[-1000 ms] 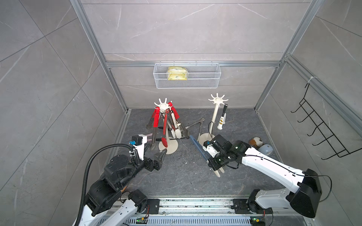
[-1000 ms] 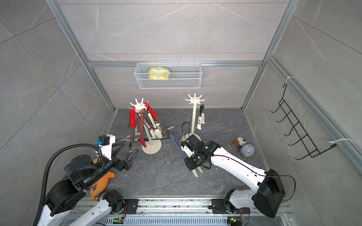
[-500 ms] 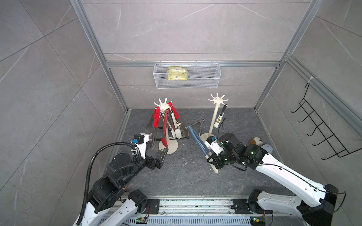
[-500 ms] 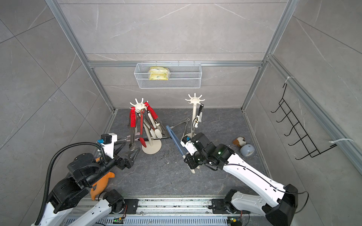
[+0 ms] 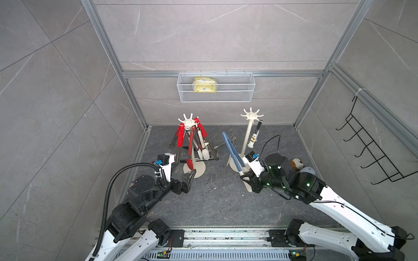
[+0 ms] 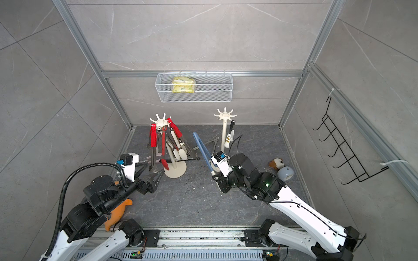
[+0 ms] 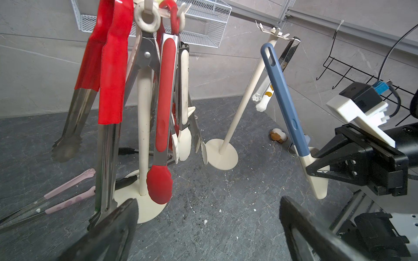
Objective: Hang food tongs on kitchen utensil racks
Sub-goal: Pick up the food tongs from the center of the board.
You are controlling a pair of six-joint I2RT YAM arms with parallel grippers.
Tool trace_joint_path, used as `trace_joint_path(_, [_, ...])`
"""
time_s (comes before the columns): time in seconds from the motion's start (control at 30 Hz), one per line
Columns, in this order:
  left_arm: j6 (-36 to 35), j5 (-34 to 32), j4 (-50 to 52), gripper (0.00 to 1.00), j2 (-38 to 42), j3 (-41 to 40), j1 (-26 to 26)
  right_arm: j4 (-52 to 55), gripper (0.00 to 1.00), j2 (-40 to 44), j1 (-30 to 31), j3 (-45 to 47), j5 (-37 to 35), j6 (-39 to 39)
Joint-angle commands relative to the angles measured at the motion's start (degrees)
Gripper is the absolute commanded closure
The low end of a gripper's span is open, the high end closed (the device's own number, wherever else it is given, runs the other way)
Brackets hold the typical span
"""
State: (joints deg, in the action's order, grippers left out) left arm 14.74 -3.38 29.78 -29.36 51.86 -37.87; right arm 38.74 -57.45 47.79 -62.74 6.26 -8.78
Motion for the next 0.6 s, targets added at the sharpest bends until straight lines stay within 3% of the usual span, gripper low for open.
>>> trace_joint_path(0.0, [-0.9,-2.1,-3.5,0.01,-0.4,-0.2,0.2,-2.8,1.00,1.3,1.9,-3.5,-6.4,1.6])
trace_joint_path(0.57, [0.4,-7.5,-3.0,0.01,-0.7,-1.3,0.2,-6.1,1.00,0.2,12.9,-11.6,-34.6,4.6])
